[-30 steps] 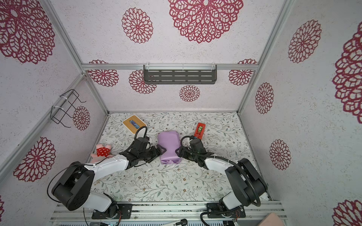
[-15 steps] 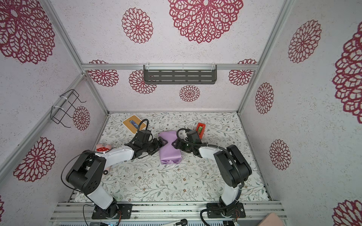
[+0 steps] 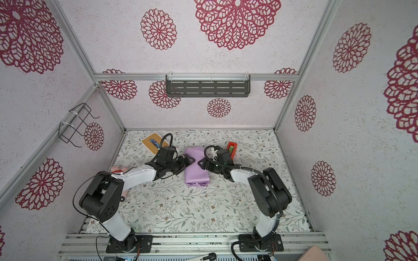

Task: Wrap a gift box in wrapping paper
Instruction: Stand up the gift box at the center of the table.

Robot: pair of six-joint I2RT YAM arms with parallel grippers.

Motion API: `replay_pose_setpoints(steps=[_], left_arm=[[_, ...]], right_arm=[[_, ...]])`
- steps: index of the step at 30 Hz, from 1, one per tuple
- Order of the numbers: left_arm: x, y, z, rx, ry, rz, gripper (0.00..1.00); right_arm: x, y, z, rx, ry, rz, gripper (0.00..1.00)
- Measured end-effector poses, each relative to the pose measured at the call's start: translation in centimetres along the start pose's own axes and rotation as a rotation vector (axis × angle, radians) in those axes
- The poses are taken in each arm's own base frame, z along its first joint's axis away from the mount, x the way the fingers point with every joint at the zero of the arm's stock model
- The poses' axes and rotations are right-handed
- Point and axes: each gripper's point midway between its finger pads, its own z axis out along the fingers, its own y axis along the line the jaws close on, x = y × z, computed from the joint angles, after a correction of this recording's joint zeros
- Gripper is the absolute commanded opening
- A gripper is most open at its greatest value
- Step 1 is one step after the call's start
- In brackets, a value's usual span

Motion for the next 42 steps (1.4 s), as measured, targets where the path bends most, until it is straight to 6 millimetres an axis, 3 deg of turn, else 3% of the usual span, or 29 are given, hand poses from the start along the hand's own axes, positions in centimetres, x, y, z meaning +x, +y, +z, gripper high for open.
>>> replay_pose_setpoints(steps=[11, 24, 33, 42], left_arm=[[-1.0, -1.7, -1.4, 0.027, -0.036, 0.051, 0.92], [-2.0, -4.1, -3.3, 0.089, -0.087, 0.106, 0.93], [-0.1, -2.4, -3.5, 0.063, -0.075, 0.124, 0.93], [1.2, -2.3, -4.2, 0.096, -0.094, 0.152, 0.92]], right_arm=[[-2.1, 3.2, -2.5, -0.103, -0.121, -0.067, 0.80], [-1.8, 3.1, -2.7, -0.126, -0.154, -0.088, 0.81], [-0.5, 4.3, -4.0, -0.166, -0.184, -0.154, 0.81], [1.1, 4.7, -5.3, -0.211, -0.223, -0.213, 0.82]])
